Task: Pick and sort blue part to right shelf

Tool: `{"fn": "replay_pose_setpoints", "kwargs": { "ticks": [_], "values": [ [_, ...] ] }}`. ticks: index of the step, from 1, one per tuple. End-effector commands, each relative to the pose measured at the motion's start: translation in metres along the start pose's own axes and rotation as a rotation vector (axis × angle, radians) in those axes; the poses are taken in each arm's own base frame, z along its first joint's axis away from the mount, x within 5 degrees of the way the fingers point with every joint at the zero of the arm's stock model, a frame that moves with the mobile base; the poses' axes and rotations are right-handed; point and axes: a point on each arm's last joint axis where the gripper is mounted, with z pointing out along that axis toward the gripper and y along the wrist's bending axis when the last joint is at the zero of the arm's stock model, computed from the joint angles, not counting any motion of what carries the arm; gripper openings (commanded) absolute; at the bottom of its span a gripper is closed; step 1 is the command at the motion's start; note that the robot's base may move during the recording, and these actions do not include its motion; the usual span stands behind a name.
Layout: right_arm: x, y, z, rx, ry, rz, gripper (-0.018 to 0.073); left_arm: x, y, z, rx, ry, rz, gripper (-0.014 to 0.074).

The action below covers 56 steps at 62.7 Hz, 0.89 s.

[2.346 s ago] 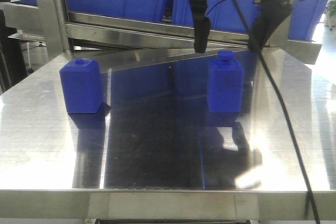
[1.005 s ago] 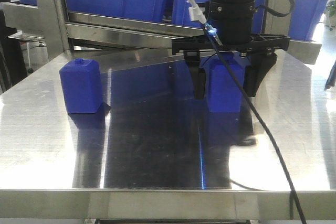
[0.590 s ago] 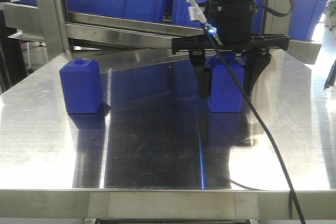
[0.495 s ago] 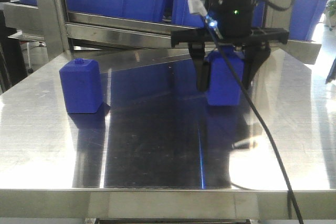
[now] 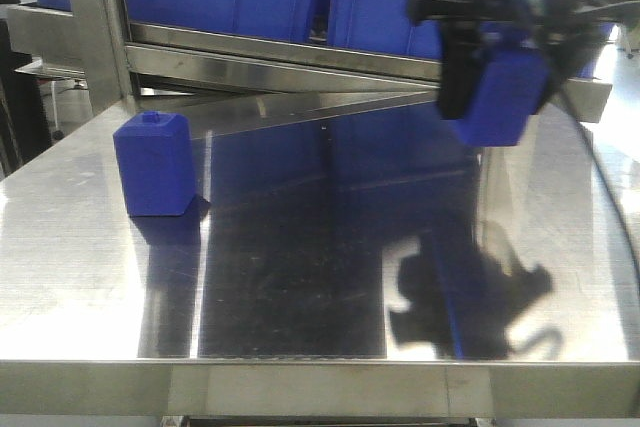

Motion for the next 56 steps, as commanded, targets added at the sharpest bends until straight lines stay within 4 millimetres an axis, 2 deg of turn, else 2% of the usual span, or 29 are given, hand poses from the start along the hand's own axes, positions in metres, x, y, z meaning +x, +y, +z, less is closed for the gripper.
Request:
{"fn": "replay_pose_setpoints", "kwargs": {
  "ticks": [1,10,23,31,56],
  "values": [
    [0.002,-0.018,-0.036,-0.018,-0.199,-0.007,0.0454,-0.003,0.0,-0.002,-0.002,-0.093,-0.001,0.0124],
    [0.028,-0.048,-0.049,0.028,-0.319,-0.008,0.0455,-0.003,0.0,-0.002,-0.002,-0.093,-0.001,0.0124],
    [0.064,-0.075,-0.066,0.085,-0.49,0.055,0.0455,-0.003,0.0,-0.002,-0.002,-0.093,-0.001,0.0124],
    [0.088,-0.08,-0.082,0.113,-0.616,0.052,0.0455,-0.003,0.0,-0.002,-0.002,-0.093,-0.001,0.0124],
    [0.164,-0.074,-0.115,0.138,-0.94,-0.034,0.0455,-0.003,0.0,-0.002,-0.002,-0.093,-0.001,0.0124]
  ]
}}
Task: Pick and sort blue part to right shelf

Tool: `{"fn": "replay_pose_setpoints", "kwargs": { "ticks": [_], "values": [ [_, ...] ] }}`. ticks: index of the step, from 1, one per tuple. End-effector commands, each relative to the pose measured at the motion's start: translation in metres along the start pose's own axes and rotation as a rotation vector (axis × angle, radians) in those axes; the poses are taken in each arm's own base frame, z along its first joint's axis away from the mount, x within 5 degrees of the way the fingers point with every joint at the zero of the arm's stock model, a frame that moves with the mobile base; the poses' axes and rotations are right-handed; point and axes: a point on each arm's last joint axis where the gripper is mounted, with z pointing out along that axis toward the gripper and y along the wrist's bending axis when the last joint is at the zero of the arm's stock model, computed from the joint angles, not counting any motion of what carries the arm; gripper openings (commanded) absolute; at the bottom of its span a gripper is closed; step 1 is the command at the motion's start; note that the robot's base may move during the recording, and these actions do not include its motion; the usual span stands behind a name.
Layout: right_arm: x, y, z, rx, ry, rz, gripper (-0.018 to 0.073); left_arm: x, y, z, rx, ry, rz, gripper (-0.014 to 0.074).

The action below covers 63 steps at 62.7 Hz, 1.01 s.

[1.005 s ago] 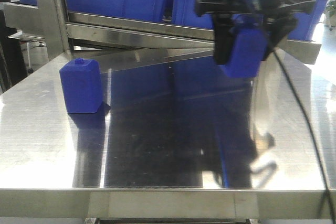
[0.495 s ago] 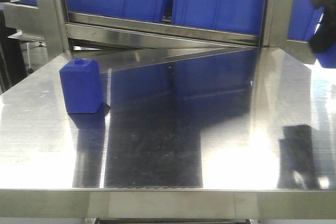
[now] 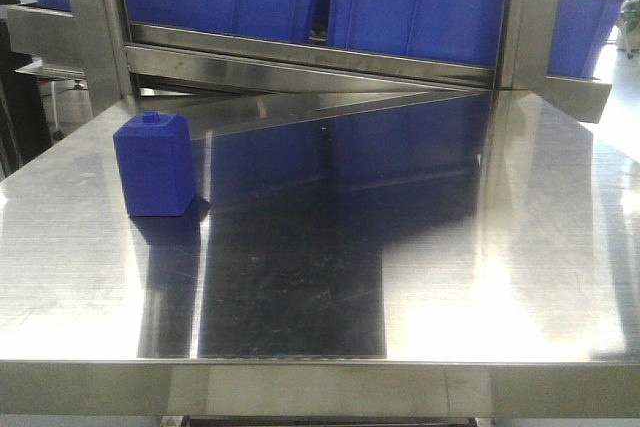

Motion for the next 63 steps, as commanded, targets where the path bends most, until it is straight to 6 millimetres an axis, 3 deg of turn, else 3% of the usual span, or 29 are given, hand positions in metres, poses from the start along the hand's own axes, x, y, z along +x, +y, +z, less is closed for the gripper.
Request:
{"fn": "replay_pose_setpoints", "kwargs": {
  "ticks": [1,27,63],
  "values": [
    [-0.015,-0.001,-0.021,0.003,-0.206,-0.022,0.0455,-0.003,0.0,-0.002,-0.002,-0.093,-0.001,0.0124],
    [-0.003,-0.001,-0.08,0.013,-0.452,-0.073,0.0455,-0.003,0.0,-0.002,-0.002,-0.093,-0.001,0.0124],
    [-0.002,-0.001,-0.083,0.014,-0.467,-0.073,0.0455,-0.003,0.0,-0.002,-0.002,-0.093,-0.001,0.0124]
  ]
}}
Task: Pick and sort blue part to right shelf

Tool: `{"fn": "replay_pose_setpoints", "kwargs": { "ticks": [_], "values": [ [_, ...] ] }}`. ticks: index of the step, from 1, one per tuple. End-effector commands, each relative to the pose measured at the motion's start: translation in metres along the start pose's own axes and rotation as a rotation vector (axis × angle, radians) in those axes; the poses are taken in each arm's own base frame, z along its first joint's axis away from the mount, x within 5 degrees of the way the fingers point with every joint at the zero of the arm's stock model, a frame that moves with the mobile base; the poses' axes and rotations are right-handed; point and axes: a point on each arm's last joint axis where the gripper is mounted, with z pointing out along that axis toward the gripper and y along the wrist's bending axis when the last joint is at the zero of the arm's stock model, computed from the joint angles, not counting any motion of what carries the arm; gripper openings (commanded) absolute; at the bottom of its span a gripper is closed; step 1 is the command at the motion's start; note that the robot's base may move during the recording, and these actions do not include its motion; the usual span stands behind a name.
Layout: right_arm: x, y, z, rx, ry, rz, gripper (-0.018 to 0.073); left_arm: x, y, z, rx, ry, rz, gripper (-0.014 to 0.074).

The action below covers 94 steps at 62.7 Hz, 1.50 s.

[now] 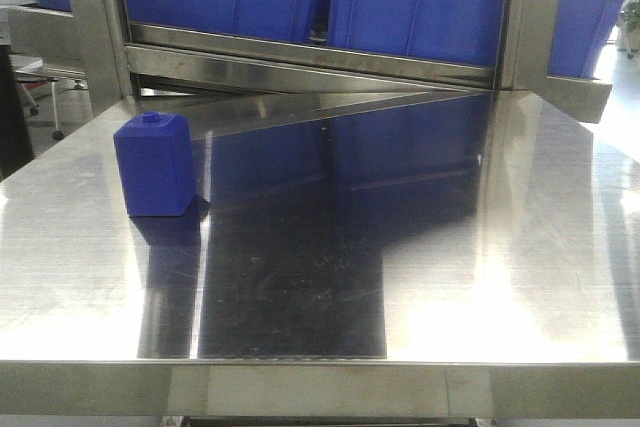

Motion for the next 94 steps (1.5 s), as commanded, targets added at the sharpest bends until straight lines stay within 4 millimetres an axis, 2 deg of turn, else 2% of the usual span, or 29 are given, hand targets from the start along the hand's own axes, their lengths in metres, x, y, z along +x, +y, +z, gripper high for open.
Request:
{"fn": "replay_pose_setpoints", "kwargs": {
  "ticks": [1,51,59,67,76,94],
  "values": [
    [-0.019,-0.001,-0.002,0.006,-0.122,-0.022,0.0455,-0.003,0.0,-0.002,-0.002,-0.093,-0.001,0.0124],
    [-0.019,-0.001,-0.002,0.006,-0.122,-0.022,0.0455,-0.003,0.0,-0.002,0.005,-0.093,0.001,0.0124],
    [-0.019,-0.001,-0.002,0.006,-0.122,-0.022,0.0455,-0.017,-0.002,-0.001,0.032,-0.107,-0.048,0.0124],
    [-0.019,-0.001,-0.002,0.006,-0.122,-0.022,0.0455,-0.043,-0.005,0.0,0.087,-0.106,-0.167,0.0124],
    [-0.019,-0.001,-0.002,0.006,-0.122,-0.022,0.0455,-0.065,-0.009,0.008,0.139,-0.087,-0.117,0.0124],
    [-0.019,-0.001,-0.002,0.006,-0.122,-0.022,0.0455,-0.086,-0.023,0.041,0.233,0.04,-0.044,0.0125]
  ]
}}
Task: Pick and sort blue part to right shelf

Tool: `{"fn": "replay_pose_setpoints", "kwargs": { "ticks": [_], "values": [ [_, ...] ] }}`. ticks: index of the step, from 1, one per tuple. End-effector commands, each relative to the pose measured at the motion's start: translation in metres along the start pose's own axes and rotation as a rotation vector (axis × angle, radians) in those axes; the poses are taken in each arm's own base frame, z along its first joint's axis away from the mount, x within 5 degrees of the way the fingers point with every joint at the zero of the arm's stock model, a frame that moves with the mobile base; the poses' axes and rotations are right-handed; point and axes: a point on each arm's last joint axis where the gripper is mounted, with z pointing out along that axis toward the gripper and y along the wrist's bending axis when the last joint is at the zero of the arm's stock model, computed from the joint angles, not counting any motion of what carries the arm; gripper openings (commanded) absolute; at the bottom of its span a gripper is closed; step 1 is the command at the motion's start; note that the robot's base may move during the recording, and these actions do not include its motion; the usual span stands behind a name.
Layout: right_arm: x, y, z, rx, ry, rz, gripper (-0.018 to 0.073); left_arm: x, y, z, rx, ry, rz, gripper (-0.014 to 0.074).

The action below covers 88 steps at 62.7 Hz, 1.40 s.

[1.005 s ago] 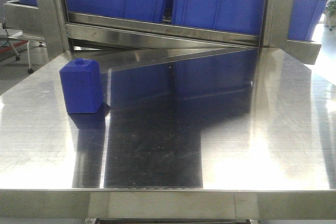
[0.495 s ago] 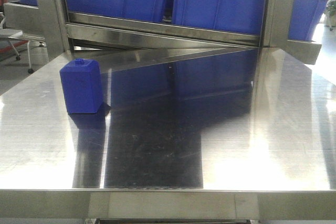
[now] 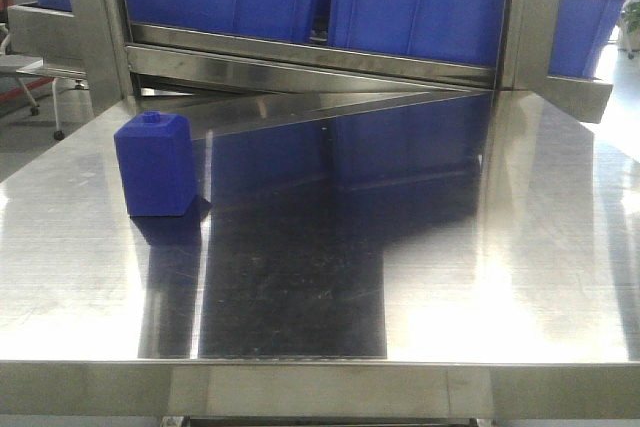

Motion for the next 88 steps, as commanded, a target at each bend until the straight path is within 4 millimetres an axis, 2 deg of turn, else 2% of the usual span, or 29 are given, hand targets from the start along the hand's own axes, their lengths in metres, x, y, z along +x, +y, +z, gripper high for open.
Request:
{"fn": "replay_pose_setpoints", "kwargs": {
  "ticks": [1,7,13,18,24,37,50,63,80,88],
  "values": [
    [-0.019,-0.001,-0.002,0.006,-0.122,-0.02,0.0455,-0.025,-0.006,0.011,0.049,-0.065,0.031,0.0127],
    [-0.019,-0.001,-0.002,0.006,-0.122,-0.02,0.0455,-0.028,-0.012,0.026,0.096,-0.005,0.041,0.0169],
    [-0.019,-0.001,-0.002,0.006,-0.122,-0.02,0.0455,-0.03,-0.02,0.04,0.144,0.042,0.045,0.0305],
    [-0.019,-0.001,-0.002,0.006,-0.122,-0.02,0.0455,-0.03,-0.026,0.051,0.173,0.088,0.05,0.0468],
    [-0.019,-0.001,-0.002,0.006,-0.122,-0.02,0.0455,-0.029,-0.032,0.066,0.191,0.133,0.056,0.0582],
    [-0.019,-0.001,-0.002,0.006,-0.122,-0.02,0.0455,-0.034,-0.039,0.099,0.191,0.21,0.07,0.0589],
    [-0.019,-0.001,-0.002,0.006,-0.122,-0.02,0.0455,-0.039,-0.044,0.137,0.123,0.409,0.006,0.0589],
    [-0.019,-0.001,-0.002,0.006,-0.122,-0.02,0.0455,-0.047,-0.047,0.173,0.05,0.515,-0.026,0.0589],
    [-0.019,-0.001,-0.002,0.006,-0.122,-0.02,0.0455,-0.062,-0.071,0.21,-0.004,0.746,-0.003,0.0589],
    [-0.019,-0.001,-0.002,0.006,-0.122,-0.02,0.0455,-0.06,-0.082,0.226,-0.037,0.876,0.008,0.0589]
  ]
}}
